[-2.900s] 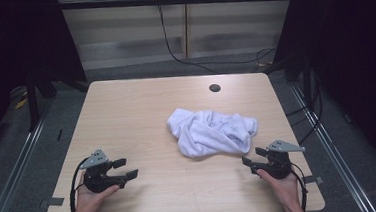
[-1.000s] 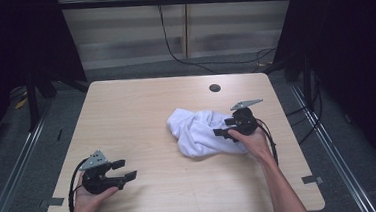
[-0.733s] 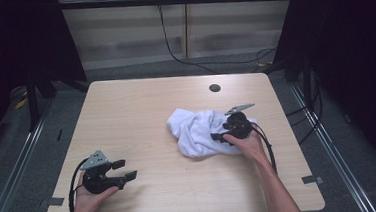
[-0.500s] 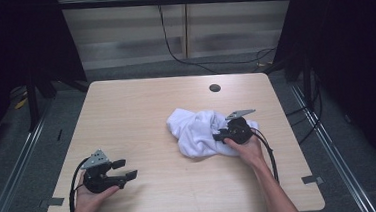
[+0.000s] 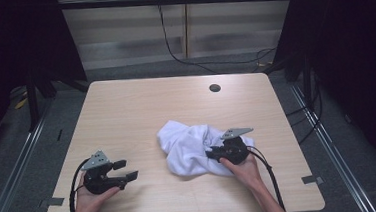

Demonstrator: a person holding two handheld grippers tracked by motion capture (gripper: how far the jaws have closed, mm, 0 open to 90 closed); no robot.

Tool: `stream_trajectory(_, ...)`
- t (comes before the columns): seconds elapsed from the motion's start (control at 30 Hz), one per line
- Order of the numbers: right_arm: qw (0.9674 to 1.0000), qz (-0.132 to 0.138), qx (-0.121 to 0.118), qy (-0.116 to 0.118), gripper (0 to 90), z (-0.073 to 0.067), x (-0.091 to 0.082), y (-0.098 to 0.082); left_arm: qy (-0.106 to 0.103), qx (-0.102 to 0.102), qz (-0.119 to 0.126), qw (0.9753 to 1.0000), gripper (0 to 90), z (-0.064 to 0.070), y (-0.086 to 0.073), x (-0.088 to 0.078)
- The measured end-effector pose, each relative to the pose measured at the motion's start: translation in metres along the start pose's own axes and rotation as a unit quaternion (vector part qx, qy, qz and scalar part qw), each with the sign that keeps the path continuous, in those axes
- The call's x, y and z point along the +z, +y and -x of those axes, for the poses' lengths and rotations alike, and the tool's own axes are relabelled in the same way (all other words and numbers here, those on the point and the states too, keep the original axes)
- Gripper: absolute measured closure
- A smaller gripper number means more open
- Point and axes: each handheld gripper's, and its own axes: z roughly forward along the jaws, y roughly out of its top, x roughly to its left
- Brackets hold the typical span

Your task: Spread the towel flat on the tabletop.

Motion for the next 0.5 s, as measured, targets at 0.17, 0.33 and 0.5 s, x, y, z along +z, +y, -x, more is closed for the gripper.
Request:
stream_trajectory(0.17,0.9996,-0.002,-0.010,0.025,72.6,-0.026,0.004,-0.004,0.003,-0.006,0.008,0.9999,31.4,0.000,0.000,-0.002)
stream_trajectory(0.33,0.9985,-0.007,-0.017,0.051,70.9,-0.053,0.009,-0.007,-0.005,-0.013,0.021,0.9997,33.1,0.001,0.003,-0.005)
stream_trajectory(0.5,0.9975,-0.012,-0.022,0.066,60.8,-0.072,0.006,-0.001,-0.036,-0.031,0.039,0.9981,39.0,0.005,0.008,-0.009)
